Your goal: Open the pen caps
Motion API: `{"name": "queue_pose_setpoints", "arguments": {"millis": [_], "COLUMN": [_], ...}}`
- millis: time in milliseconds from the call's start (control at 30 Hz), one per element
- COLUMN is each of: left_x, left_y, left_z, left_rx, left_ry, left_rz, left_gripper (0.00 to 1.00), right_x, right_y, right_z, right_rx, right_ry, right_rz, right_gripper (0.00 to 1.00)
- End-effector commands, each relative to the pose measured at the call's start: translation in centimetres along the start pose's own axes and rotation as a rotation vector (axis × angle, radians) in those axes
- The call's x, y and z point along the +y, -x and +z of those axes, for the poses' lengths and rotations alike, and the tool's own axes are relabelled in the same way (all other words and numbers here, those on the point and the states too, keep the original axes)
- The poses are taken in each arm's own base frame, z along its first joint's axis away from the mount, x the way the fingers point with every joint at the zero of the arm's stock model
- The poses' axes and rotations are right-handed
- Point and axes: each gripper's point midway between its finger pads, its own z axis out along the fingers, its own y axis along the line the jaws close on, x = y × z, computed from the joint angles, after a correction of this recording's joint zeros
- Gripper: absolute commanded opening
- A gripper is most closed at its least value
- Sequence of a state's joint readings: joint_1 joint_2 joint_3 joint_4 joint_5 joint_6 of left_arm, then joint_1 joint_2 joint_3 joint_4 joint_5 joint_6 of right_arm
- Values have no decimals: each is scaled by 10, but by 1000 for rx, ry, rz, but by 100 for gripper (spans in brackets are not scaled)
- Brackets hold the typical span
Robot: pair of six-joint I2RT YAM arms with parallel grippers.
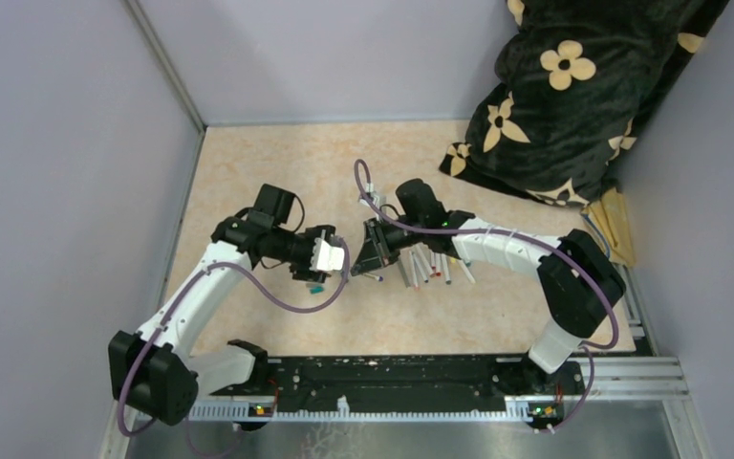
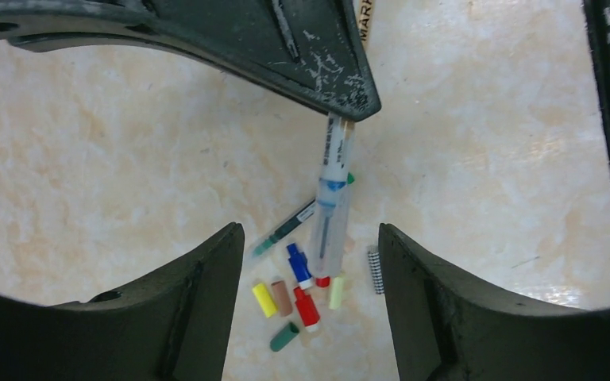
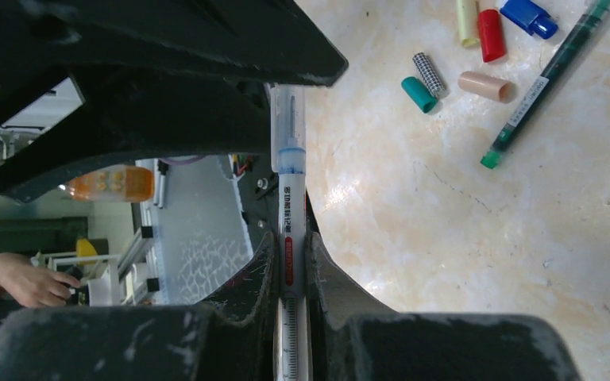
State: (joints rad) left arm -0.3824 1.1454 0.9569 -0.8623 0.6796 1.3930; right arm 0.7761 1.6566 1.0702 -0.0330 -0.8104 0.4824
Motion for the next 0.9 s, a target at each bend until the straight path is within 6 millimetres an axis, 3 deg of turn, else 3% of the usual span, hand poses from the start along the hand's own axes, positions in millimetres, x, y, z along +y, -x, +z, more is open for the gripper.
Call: {"name": "queue_pose_setpoints", "arguments": {"millis": [0,167,367,500,533,600,667,767,867], "left_x": [-20,-18,-16,-11,-8,-3,1,6,6], "left_y": [12,17,12,7,6,7,10,13,14], "left_z": [7,9,11,10,9,7,6,4,2], "left_rx": [-76,-94,-62,-30,-25,-23,-28,-32,-23], "left_ry": [-96,-103,-100,-76,-65,-44,-32,-20,-21], "left_rz": [-82,-95,-98,-94,-87,-75,-63,-45,-24], "left_gripper": [69,59,26,12,10,7,6,6,4], "right_x": [23,25,22,16,14,12,14,19,21], "right_y": [23,27,29,22,21,16,15,15,18], "right_z": [0,1,3,4,5,7,11,18,19], "right_rx": [-44,-59,-69,-64,-65,-68,-75,-76,-104], "right_ry": [84,93,95,81,78,79,90,109,120], "right_rz": [-59,-63,-60,-48,-41,-24,-24,-25,-14], "right_gripper": [0,0,0,0,4,26,37,39,34]}}
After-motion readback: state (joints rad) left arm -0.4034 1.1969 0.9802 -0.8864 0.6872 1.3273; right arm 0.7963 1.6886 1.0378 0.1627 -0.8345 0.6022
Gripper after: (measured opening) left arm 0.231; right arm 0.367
